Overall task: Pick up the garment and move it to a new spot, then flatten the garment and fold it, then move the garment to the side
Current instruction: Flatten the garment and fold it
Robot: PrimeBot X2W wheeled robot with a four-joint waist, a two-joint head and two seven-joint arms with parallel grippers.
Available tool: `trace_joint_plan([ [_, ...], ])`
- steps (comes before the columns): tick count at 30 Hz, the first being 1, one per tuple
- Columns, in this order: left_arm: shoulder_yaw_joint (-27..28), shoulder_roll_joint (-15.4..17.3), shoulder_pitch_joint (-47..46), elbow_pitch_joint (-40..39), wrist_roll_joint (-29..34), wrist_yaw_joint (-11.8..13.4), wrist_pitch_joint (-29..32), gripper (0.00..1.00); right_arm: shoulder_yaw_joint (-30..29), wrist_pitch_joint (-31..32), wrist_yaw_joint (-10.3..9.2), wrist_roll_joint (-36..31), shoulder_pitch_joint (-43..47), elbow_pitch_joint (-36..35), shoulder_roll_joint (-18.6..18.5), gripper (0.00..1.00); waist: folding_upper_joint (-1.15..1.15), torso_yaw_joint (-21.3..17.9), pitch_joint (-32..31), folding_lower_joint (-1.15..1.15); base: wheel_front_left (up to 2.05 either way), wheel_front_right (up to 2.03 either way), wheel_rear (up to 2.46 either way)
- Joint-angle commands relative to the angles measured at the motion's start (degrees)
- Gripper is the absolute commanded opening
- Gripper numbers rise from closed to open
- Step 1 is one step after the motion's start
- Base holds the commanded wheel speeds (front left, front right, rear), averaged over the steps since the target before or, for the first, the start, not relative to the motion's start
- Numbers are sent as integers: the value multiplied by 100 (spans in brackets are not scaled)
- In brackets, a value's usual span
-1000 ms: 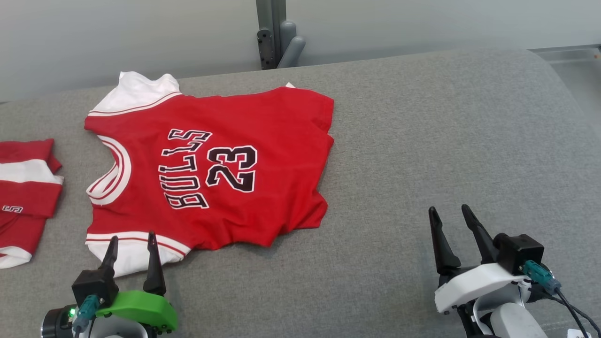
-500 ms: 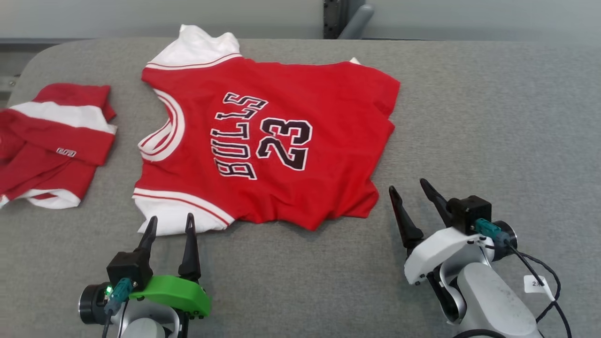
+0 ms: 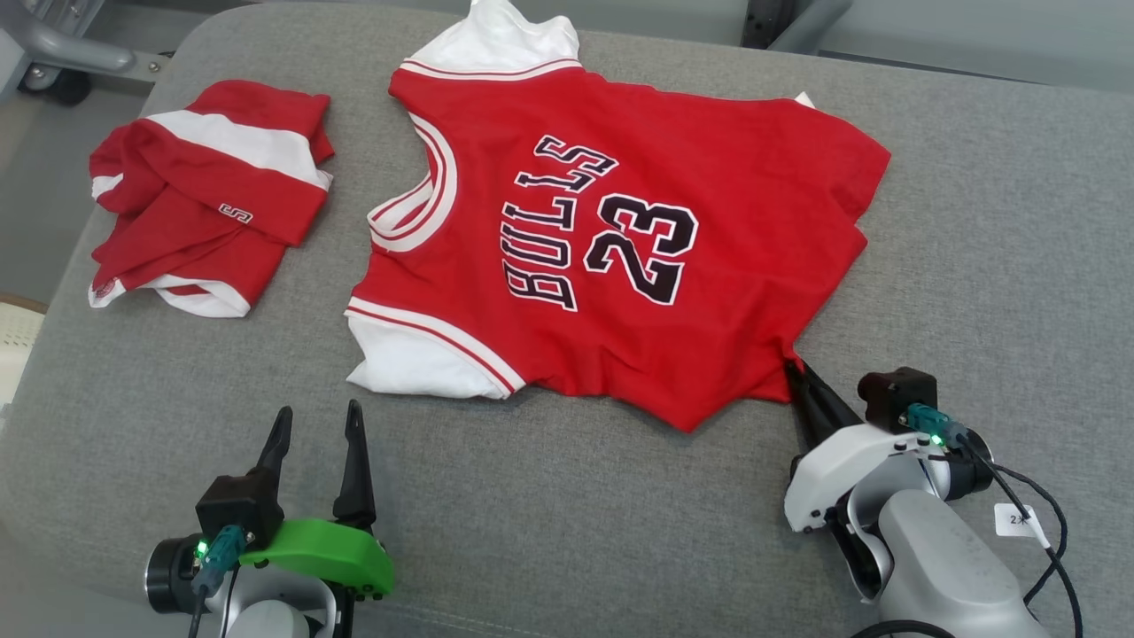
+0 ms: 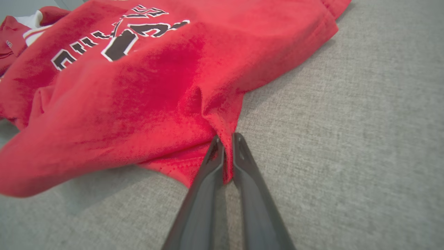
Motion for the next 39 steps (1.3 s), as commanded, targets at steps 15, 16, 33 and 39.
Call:
trace_joint_plan([
  [15,-37,14,228,106,-10,-132,-2,100,-708,4,-10,268,743,-1535,-570,0,-1,-1282,-590,0,0,0,0],
  [16,-32,16,253,123,-40,-128,-2,100,-707,4,-10,256,780,-1658,-622,0,-1,-1370,-635,0,0,0,0],
  [33,-98,12,371,321,-27,-106,-2,100,-1488,4,-10,-344,1065,-2403,-334,100,-1,-1413,-740,0,0,0,0],
  [39,-24,13,462,329,-12,-114,-2,100,-1403,4,-9,-388,1295,-2555,-220,100,-1,-1468,-865,0,0,0,0],
])
